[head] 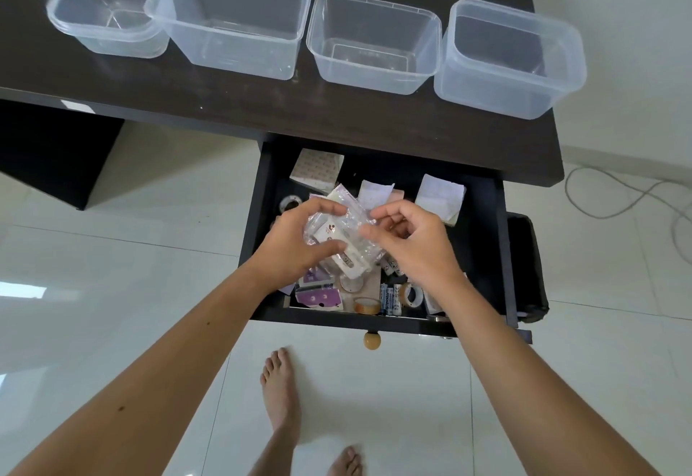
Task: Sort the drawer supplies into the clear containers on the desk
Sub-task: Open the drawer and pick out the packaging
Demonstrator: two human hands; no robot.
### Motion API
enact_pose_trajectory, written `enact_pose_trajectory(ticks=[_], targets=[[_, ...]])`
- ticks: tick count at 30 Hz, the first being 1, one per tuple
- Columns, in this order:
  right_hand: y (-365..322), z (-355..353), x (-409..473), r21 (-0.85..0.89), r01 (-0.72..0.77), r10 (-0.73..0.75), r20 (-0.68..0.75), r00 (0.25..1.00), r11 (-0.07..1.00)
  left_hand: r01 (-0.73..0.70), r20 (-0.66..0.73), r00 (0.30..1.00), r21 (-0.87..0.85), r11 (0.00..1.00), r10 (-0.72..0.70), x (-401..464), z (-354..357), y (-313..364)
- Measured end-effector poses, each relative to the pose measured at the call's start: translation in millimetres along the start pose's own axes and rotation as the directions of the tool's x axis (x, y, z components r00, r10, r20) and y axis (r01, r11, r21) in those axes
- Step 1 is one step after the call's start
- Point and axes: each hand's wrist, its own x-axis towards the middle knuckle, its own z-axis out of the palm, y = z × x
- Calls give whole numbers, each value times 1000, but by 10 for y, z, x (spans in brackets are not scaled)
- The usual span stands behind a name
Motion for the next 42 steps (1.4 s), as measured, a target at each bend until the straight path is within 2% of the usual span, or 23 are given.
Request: enact_pose_trajectory(ticks=[3, 5, 9, 13, 18, 23, 26, 29, 31, 33, 38, 42], targets=[[155, -45, 35, -252, -54, 16, -149, 989, 966, -19, -129, 991, 109, 994, 33, 10, 10, 1], [241, -37, 71, -397, -119, 74, -126, 989, 910, -30, -205, 977, 139, 990, 58, 23, 21, 45], [324, 52, 145, -505, -100, 93, -39, 995, 857, -37, -238, 969, 144, 989, 71, 35, 28, 83], [323, 43, 135, -485, -92, 42, -113, 993, 870, -28, -228, 972, 144, 989, 61, 25, 28, 89], [199, -166, 59, -240, -150, 107, -185, 977, 959, -38, -251, 966, 93, 995, 60, 21, 18, 113], [34, -319, -101, 123, -77, 108, -271, 957, 989, -28, -241, 969, 78, 997, 46, 16, 21, 104], [3, -280, -156, 300, -74, 161, -278, 947, 951, -8, -239, 971, 80, 997, 27, 68, 12, 33], [7, -169, -193, 391, -163, 236, -147, 960, 906, -2, -214, 976, 113, 994, 26, 81, 25, 1], [3, -115, -213, 381, -219, 251, -37, 967, 898, 8, -182, 983, 88, 996, 8, 73, 30, -9], [-32, -101, -220, 434, -234, 252, 15, 968, 870, 20, -152, 988, 47, 999, -13, 60, 31, 1], [-140, -107, -234, 669, -211, 239, 51, 970, 713, 47, -218, 975, 65, 997, -32, 76, 29, 16], [-154, -51, -276, 694, -181, 234, 19, 972, 696, 67, -243, 969, 61, 996, -50, 93, 32, -14]])
